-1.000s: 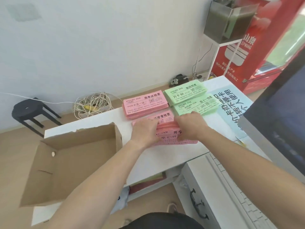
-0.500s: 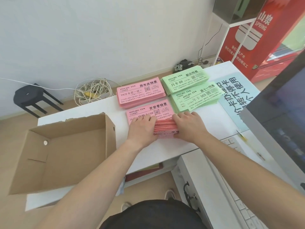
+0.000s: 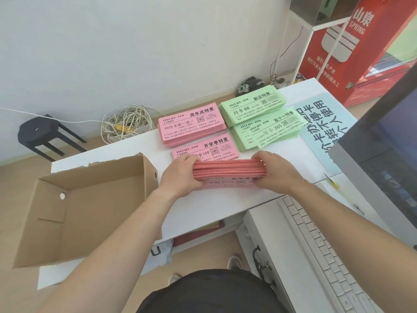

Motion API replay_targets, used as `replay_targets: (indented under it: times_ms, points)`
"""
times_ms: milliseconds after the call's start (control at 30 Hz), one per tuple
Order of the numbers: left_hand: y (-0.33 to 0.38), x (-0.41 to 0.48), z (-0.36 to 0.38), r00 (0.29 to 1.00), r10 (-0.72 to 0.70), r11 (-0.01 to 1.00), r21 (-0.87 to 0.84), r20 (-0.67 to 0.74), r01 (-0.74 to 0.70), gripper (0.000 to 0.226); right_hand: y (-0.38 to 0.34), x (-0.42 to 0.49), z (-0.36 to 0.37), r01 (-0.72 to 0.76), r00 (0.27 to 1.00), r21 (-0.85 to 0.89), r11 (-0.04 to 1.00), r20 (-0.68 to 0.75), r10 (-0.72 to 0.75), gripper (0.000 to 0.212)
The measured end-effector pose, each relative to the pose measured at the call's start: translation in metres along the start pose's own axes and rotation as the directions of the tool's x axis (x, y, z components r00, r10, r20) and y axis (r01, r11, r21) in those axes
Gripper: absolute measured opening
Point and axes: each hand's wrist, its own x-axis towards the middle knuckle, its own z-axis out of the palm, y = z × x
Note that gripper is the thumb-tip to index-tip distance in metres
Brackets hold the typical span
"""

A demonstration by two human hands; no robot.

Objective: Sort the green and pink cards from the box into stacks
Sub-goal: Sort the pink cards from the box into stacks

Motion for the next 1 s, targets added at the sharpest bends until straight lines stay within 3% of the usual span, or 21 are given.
replay_targets:
  times_ms: [133,333,467,633,1000]
  points:
    - [-0.004,-0.006,0.009,0.99,-0.138,0.923,-0.365,-0.015,0.123,0.069,0.014,-0.01,0.014,-0.137,0.982,0.519,0.844,-0.04,0.184,0.052]
    - [-0.002,-0.018,0.027,0.962,-0.269,0.62,-0.757,0.041,0.206,0.078,0.014,-0.012,0.037,-0.094,0.976,0.722,0.685,-0.07,0.208,0.057]
    - [0.005,-0.016,0.04,0.941,-0.33,0.549,-0.796,0.074,0.255,0.063,0.009,-0.006,0.055,-0.077,0.965,0.79,0.608,-0.094,0.245,0.063]
    - [0.016,-0.018,0.05,0.93,-0.363,0.548,-0.795,0.053,0.259,0.061,0.002,-0.004,0.069,-0.062,0.94,0.829,0.556,-0.138,0.311,0.06]
    - [0.021,-0.039,0.052,0.917,-0.394,0.663,-0.71,-0.058,0.24,0.056,0.008,-0.023,0.076,-0.017,0.951,0.779,0.626,-0.182,0.251,0.052]
